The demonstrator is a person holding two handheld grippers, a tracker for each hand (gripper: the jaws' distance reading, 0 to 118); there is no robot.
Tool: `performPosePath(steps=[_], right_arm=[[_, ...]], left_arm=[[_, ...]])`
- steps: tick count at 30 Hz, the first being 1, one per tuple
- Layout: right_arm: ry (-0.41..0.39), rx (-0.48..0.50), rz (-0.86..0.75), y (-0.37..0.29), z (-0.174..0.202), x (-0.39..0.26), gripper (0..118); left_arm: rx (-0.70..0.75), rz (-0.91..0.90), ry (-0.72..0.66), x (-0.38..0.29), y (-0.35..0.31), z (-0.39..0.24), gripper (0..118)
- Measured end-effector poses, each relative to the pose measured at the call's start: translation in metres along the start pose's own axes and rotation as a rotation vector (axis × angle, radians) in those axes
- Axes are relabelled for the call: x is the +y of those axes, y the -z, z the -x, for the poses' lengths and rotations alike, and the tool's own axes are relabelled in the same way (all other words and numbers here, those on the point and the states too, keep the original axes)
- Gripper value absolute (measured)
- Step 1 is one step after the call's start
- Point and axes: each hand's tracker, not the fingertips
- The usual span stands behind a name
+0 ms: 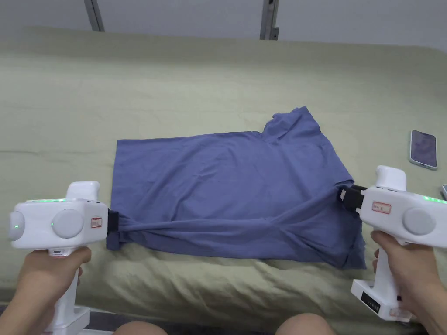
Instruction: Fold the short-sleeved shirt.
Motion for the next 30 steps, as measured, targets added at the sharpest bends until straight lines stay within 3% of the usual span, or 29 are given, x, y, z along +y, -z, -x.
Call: performPosePath(steps=[7, 14, 22, 23, 24, 25, 26, 27, 28, 30], right_arm=[[-0.01, -0.022, 0.012, 0.054, 0.0, 0.023, 5], [-0.09, -0.091, 0.043, 0.082, 0.005, 0.02, 5], [-0.08, -0.095, 0.067, 0.088, -0.005, 0.01, 5], [-0.071, -0.086, 0.073, 0.086, -0.007, 0.01, 6], [-0.064, -0.083, 0.079, 0.084, -0.008, 0.01, 16], [-0.059, -0.087, 0.081, 0.081, -0.009, 0.009, 43], [-0.041, -0.092, 0.089, 0.078, -0.009, 0.01, 106], [-0.019, -0.092, 0.114, 0.072, -0.01, 0.009, 118], [0.001, -0.073, 0.013, 0.052, -0.012, 0.011, 115], [0.018, -0.015, 0.004, 0.014, -0.005, 0.009, 118]], left_arm=[[0.034, 0.031, -0.028, 0.01, 0.02, -0.006, 7], [0.054, 0.065, -0.004, 0.015, 0.035, -0.009, 7], [0.04, 0.054, -0.027, 0.014, 0.035, -0.004, 8], [0.036, 0.054, -0.032, 0.015, 0.032, -0.004, 13], [0.021, 0.052, -0.034, 0.016, 0.029, -0.004, 27], [0.003, 0.042, -0.032, 0.016, 0.023, -0.003, 60], [-0.015, 0.033, -0.032, 0.017, 0.018, -0.004, 114], [-0.033, 0.028, -0.03, 0.017, 0.011, -0.004, 118], [-0.044, -0.108, -0.022, 0.012, 0.0, -0.001, 118], [-0.085, -0.136, 0.0, 0.003, -0.019, -0.004, 118]])
